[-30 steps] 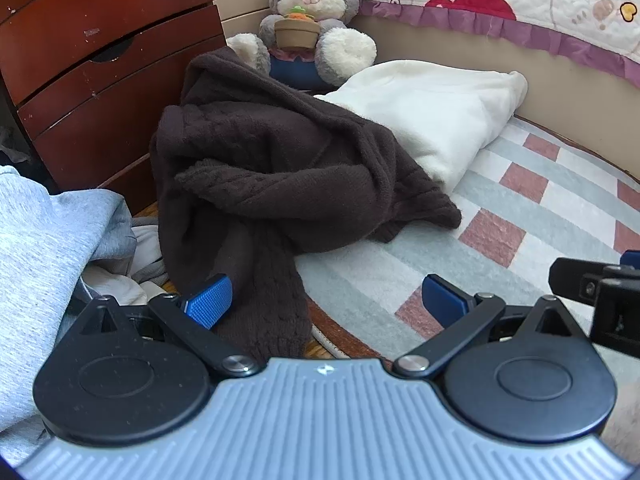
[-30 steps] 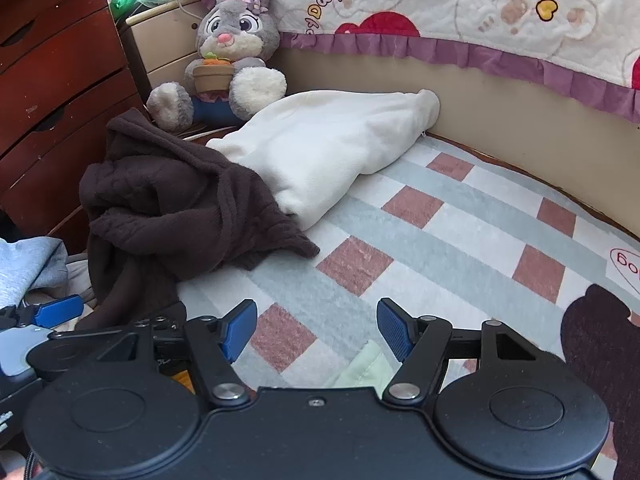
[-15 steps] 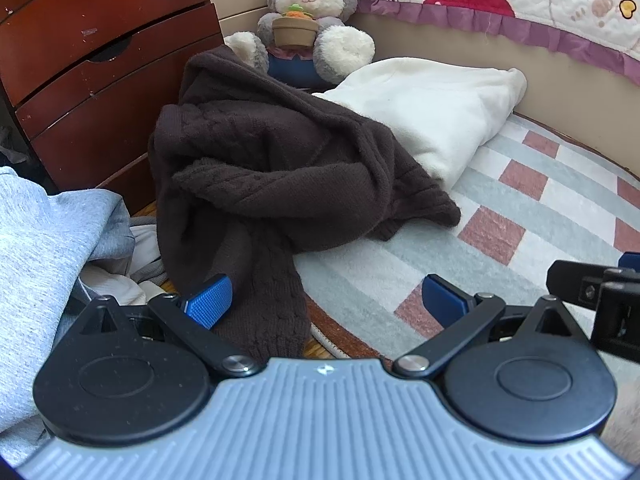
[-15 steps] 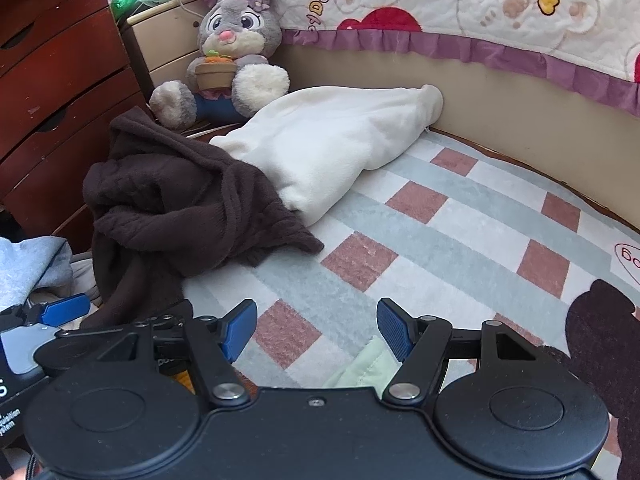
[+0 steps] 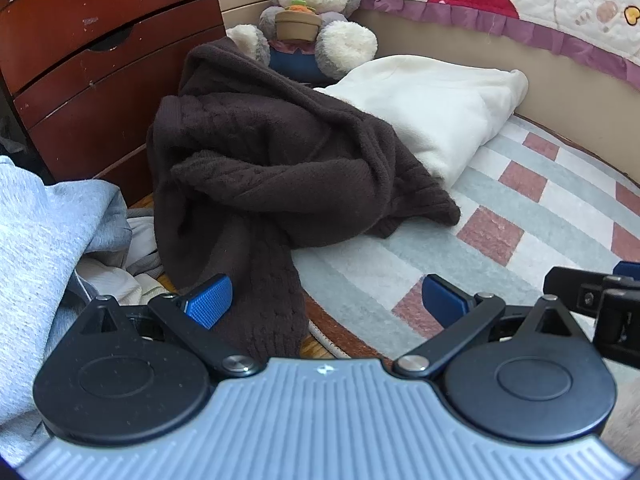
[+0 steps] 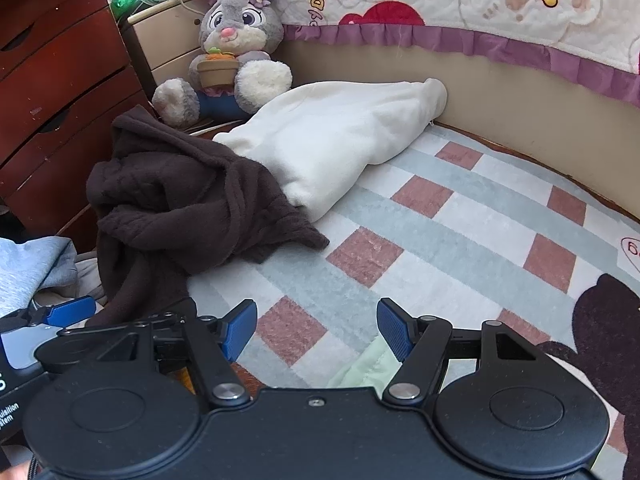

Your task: Fold clothes

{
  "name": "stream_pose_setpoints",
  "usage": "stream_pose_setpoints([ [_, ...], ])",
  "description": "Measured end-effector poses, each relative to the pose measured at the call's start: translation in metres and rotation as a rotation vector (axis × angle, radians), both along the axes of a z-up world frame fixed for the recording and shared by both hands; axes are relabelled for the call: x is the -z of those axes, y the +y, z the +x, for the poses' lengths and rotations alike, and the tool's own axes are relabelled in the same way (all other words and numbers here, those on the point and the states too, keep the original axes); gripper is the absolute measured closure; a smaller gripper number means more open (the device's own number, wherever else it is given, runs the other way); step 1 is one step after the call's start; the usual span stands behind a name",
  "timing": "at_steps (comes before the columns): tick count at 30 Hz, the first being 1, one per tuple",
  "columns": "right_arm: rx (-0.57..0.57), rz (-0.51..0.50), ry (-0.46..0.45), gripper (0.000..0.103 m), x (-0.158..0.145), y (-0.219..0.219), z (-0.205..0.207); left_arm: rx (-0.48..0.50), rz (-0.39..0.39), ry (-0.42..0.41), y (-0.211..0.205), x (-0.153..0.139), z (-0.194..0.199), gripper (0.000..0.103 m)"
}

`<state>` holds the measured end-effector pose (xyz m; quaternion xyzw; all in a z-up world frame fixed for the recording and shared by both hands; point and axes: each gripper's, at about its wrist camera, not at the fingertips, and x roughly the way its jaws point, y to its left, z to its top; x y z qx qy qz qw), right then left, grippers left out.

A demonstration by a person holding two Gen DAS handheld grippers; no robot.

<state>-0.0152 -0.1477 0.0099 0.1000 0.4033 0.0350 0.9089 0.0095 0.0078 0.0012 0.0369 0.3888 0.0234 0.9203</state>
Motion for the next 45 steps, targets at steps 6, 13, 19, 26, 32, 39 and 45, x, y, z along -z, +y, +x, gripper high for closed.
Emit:
stream_pose_setpoints([
  [6,-0.029,0.052,0.004,0.032,0.004,-0.002,0.005,-0.007,-0.041,0.037,0.006,-0.002,0.01,0.003],
  [13,-0.065,0.285,0.014,0.032,0.009,-0.01,0.028,0.02,0.02,-0.003,0.013,-0.011,0.032,0.003],
  [19,-0.138,0.362,0.026,0.032,0.019,0.007,0.073,0.117,0.002,-0.05,0.038,-0.01,0.062,0.01],
  [26,-0.202,0.467,0.042,0.037,0.038,0.018,0.125,0.04,-0.112,0.034,0.071,0.012,0.103,0.036],
  [32,-0.201,0.479,0.055,0.054,0.063,0.031,0.165,0.02,-0.063,0.029,0.071,0.035,0.123,0.036],
  [39,-0.155,0.573,0.031,0.057,0.085,0.018,0.162,0.007,-0.129,0.153,0.078,0.073,0.139,0.019],
  [45,-0.086,0.553,0.056,0.023,0.095,0.018,0.178,0.029,-0.245,0.057,0.095,0.081,0.136,0.019],
])
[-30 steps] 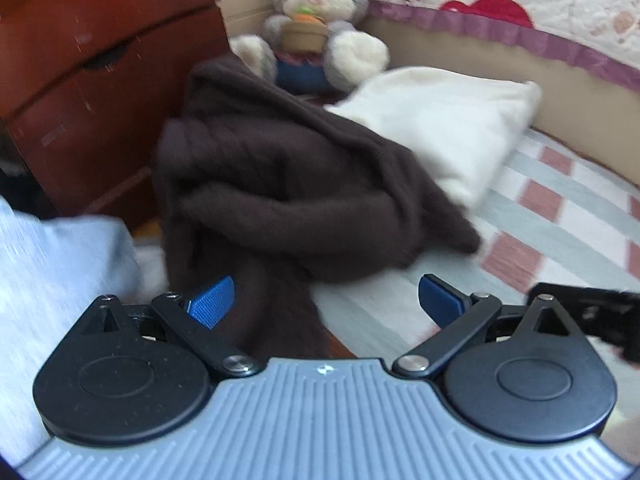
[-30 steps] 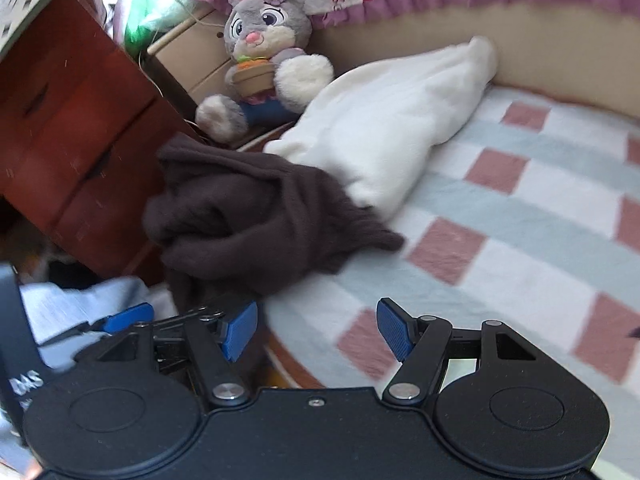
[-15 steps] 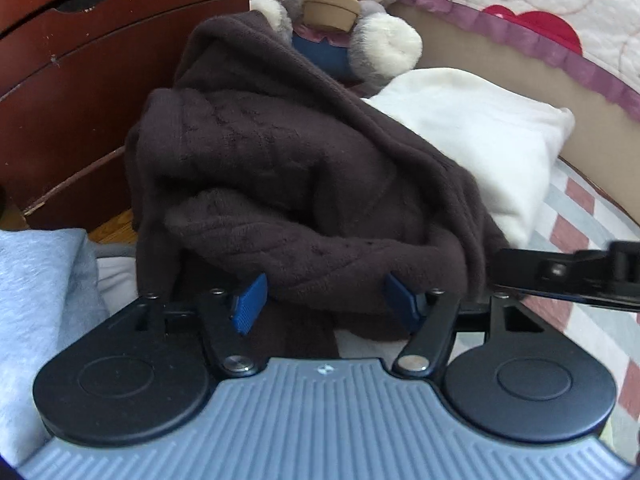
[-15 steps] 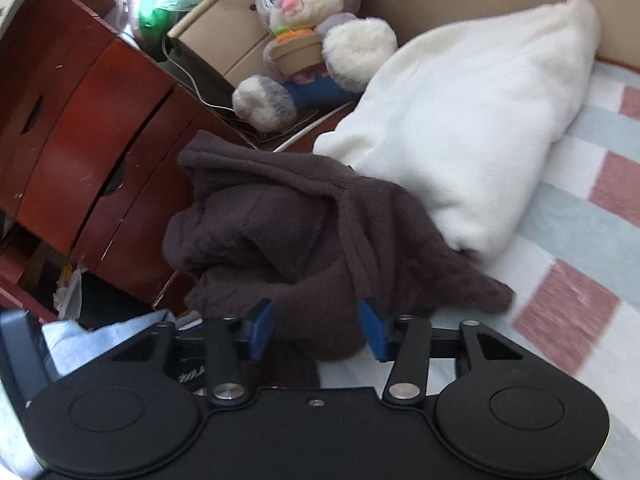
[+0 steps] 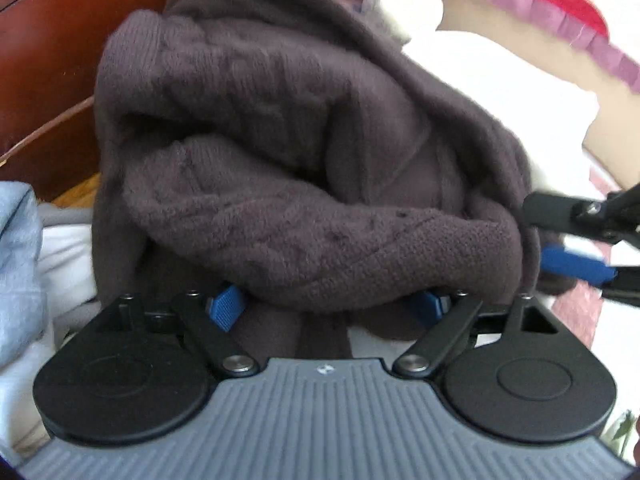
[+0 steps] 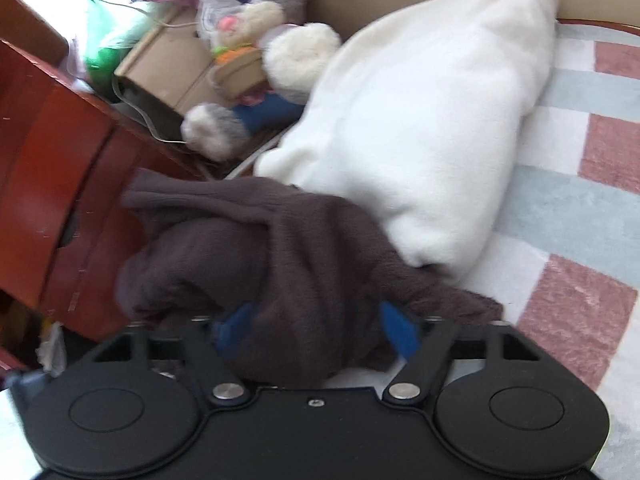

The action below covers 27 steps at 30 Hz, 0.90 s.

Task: Fold clothes
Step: 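Grasp the brown sweater with the left tool while the right tool grasps it too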

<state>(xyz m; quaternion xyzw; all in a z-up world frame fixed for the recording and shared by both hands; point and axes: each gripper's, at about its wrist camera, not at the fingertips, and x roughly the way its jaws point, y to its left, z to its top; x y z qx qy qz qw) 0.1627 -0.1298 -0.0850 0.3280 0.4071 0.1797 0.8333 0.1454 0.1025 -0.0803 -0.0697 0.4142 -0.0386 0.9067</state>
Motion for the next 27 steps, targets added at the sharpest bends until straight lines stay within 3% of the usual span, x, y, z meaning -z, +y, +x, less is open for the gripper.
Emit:
stream_pose_setpoints([
  [3,-0.006,0.092,0.045,0.023,0.016,-0.002,0.008,0.012,-0.147,0.017,0.013,0.012,0.003,0.018],
  [5,0.008,0.195,0.098,0.023,0.03,-0.007,0.014,-0.004,-0.191,0.042,0.019,0.022,0.006,0.019],
  [6,0.023,0.237,0.1,0.022,0.034,-0.011,0.014,-0.004,-0.184,0.034,0.019,0.022,0.006,0.025],
  [7,0.038,0.279,0.101,0.028,0.038,-0.014,0.014,-0.003,-0.169,0.021,0.018,0.021,0.004,0.031],
  [8,0.049,0.316,0.105,0.036,0.042,-0.017,0.014,-0.003,-0.153,0.008,0.017,0.019,0.002,0.045],
  [9,0.046,0.339,0.112,0.062,0.045,-0.018,0.015,-0.002,-0.15,-0.001,0.017,0.017,0.001,0.058],
  [10,0.034,0.349,0.114,0.08,0.046,-0.016,0.015,0.0,-0.153,-0.008,0.018,0.016,-0.001,0.061],
  [12,0.01,0.368,0.113,0.081,0.047,-0.013,0.014,0.004,-0.161,-0.021,0.019,0.013,-0.005,0.07],
  [16,-0.044,0.443,0.078,0.084,0.041,-0.006,0.01,0.064,-0.203,-0.042,0.021,0.002,-0.016,0.076],
  [18,-0.081,0.507,0.091,0.084,0.039,0.0,0.006,0.141,-0.279,-0.059,0.02,-0.01,-0.025,0.103],
  [22,-0.097,0.606,0.086,0.084,0.027,0.0,-0.009,0.19,-0.237,-0.068,0.007,-0.029,-0.039,0.103],
  [27,-0.115,0.656,0.042,0.085,0.0,-0.016,-0.033,0.235,-0.213,-0.145,-0.001,-0.058,-0.065,0.103],
])
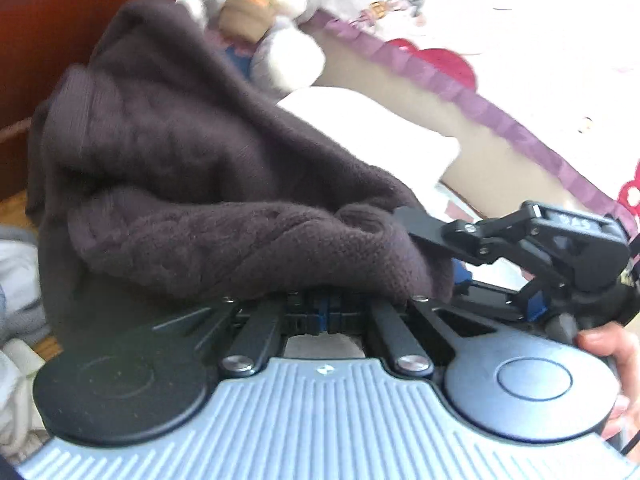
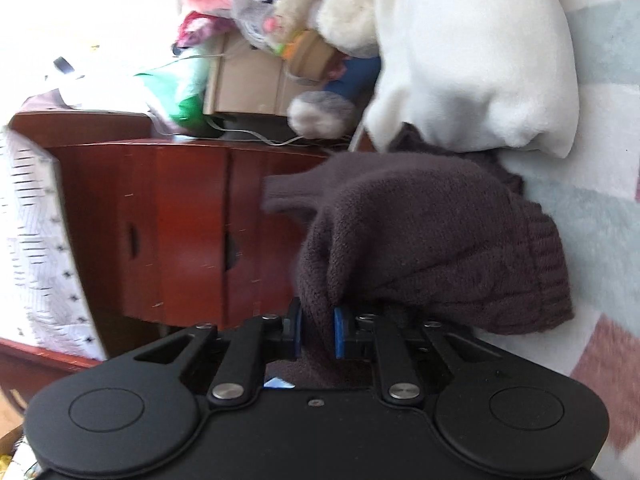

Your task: Fold clothes

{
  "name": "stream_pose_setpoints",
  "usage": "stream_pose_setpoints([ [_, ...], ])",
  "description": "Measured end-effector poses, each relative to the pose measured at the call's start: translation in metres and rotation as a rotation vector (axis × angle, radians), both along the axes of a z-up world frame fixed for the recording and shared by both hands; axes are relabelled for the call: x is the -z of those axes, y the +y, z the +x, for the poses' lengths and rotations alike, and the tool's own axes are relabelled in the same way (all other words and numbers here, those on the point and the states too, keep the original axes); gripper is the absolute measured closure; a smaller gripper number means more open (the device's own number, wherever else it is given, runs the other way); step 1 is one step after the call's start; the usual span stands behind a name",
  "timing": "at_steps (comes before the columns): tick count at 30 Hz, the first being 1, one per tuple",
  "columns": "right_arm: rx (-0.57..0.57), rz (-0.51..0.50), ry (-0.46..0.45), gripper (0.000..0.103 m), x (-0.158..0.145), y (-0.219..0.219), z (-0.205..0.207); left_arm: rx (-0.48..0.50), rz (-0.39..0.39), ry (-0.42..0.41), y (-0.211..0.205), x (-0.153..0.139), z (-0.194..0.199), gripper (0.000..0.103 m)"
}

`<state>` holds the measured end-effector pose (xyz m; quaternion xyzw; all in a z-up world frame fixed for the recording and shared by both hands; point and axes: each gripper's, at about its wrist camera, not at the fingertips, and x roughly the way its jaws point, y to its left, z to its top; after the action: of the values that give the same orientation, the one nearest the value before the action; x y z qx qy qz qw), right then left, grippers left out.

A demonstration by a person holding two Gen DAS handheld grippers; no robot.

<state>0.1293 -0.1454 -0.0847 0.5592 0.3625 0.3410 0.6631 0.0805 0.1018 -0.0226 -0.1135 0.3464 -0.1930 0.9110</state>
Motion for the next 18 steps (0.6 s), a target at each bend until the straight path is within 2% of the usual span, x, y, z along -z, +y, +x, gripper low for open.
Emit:
stream_pose_setpoints([
  [4,0.047,-0.08,-0.191,0.085,-0.054,-0.007,-0.031,0.021,-0.051,-0.14,-0.001,-0.046,-0.028,0.103],
  [6,0.059,-0.087,-0.252,0.086,-0.077,-0.01,-0.048,0.035,-0.094,-0.154,-0.001,-0.061,-0.034,0.103],
  [8,0.071,-0.092,-0.279,0.086,-0.091,-0.015,-0.061,0.054,-0.103,-0.161,-0.005,-0.079,-0.042,0.103],
  [10,0.07,-0.076,-0.306,0.086,-0.102,-0.021,-0.075,0.073,-0.072,-0.223,-0.01,-0.094,-0.06,0.103],
  [13,0.104,-0.056,-0.343,0.086,-0.12,-0.04,-0.102,0.122,-0.069,-0.274,-0.029,-0.119,-0.084,0.103],
  [18,0.265,-0.114,-0.416,0.087,-0.156,-0.077,-0.139,0.226,-0.144,-0.288,-0.084,-0.142,-0.077,0.103],
])
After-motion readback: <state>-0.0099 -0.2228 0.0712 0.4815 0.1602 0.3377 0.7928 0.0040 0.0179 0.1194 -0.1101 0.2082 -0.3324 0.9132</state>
